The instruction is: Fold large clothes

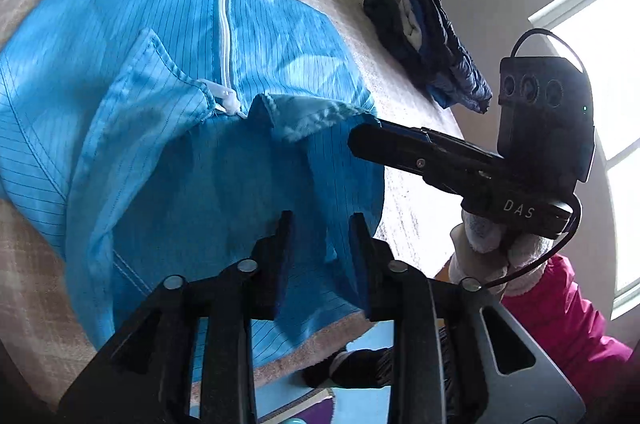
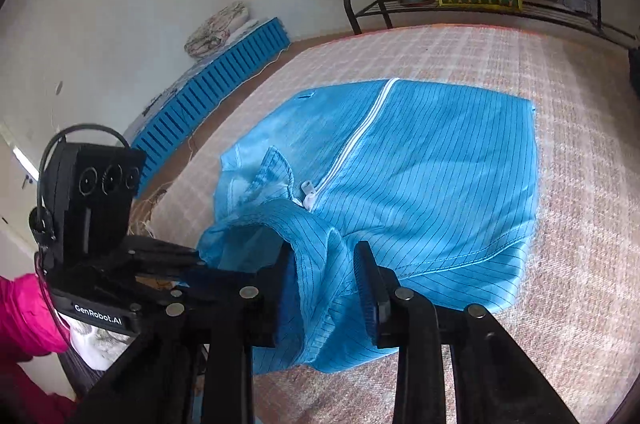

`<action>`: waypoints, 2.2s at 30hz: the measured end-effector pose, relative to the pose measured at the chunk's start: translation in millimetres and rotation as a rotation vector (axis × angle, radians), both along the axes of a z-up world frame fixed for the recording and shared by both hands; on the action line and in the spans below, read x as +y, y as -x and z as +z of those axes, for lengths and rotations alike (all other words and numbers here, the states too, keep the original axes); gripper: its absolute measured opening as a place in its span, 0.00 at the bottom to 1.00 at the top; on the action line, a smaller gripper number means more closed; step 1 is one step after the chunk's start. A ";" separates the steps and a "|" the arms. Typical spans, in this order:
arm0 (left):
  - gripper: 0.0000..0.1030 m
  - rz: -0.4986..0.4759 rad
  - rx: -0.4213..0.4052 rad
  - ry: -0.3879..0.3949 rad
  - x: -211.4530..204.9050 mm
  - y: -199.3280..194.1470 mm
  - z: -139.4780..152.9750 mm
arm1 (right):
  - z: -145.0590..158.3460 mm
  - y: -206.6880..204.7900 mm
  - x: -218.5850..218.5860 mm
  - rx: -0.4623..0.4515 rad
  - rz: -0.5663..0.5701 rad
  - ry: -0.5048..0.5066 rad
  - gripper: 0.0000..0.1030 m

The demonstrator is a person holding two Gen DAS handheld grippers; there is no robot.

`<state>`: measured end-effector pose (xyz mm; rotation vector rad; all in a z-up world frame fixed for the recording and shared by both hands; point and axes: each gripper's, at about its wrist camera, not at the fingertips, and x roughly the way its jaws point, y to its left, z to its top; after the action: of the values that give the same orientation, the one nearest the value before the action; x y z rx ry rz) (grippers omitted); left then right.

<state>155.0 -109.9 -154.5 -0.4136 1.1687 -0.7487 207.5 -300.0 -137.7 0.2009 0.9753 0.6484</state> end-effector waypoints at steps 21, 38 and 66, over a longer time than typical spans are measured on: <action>0.00 -0.047 -0.154 -0.109 -31.4 24.8 -3.6 | -26.8 -42.2 13.7 0.208 -0.048 -0.170 0.14; 0.00 -0.137 -0.148 -0.132 -37.0 39.3 2.1 | -18.5 -55.2 -14.2 0.134 -0.233 -0.072 0.12; 0.31 0.385 -0.143 -0.201 154.9 -55.8 19.3 | -5.0 -27.0 -77.4 0.026 -0.386 -0.012 0.34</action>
<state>210.7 45.0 -135.2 -0.3940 0.9802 -0.3177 234.5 -377.3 -142.7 0.3977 0.9249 0.2980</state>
